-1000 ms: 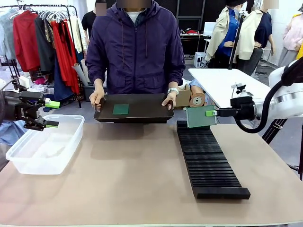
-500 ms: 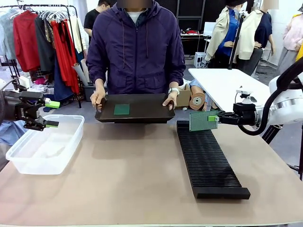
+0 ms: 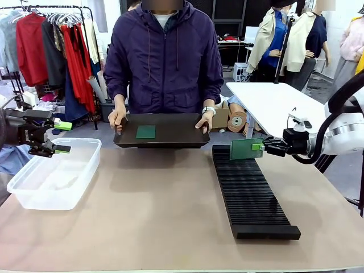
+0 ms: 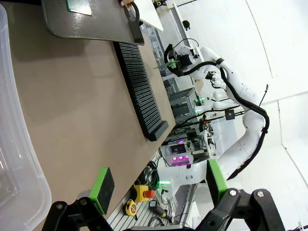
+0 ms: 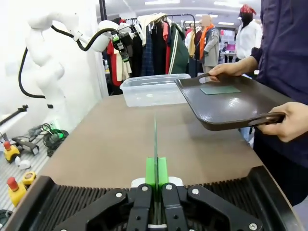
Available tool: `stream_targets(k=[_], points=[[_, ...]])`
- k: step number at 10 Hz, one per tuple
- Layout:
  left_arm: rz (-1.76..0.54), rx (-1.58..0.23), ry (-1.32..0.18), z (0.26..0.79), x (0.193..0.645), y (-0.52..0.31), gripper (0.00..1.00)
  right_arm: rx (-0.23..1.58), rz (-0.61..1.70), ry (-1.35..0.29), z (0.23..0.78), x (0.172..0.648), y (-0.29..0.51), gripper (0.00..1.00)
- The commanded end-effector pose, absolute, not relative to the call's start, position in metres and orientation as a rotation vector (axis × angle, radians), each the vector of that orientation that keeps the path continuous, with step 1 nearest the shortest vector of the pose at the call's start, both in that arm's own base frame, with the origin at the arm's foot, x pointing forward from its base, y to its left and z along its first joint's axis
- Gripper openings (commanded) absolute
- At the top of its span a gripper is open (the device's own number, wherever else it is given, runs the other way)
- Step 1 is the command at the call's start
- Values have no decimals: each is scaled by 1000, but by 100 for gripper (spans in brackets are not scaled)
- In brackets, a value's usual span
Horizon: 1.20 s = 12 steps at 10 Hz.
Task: Sort PCBs into racks and boxes based on the side picked up.
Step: If the short side of the Blank PCB is picked up, insert it into the PCB Rack ; if the long side is picked up, place it in the Organizing box.
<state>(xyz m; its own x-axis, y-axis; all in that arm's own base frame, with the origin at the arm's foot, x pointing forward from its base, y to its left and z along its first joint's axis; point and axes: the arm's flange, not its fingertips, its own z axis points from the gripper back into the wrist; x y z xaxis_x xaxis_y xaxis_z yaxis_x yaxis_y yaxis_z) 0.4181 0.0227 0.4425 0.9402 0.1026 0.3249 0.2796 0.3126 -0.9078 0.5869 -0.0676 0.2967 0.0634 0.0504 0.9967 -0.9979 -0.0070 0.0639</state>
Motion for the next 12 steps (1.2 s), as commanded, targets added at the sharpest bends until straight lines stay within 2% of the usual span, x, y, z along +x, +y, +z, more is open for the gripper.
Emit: stream_targets(k=[1,6,12], points=[[-125,-1256,-350,444,417,23,100,1148,1246,-1215,288,589,-71,0],[-125,-1256,-350,444,417,23,100,1085,1244,-1228,251,590,-77,0],[-125,-1256,-350,444,417,23,100,1111,1216,-1194,236,586,-79,0]])
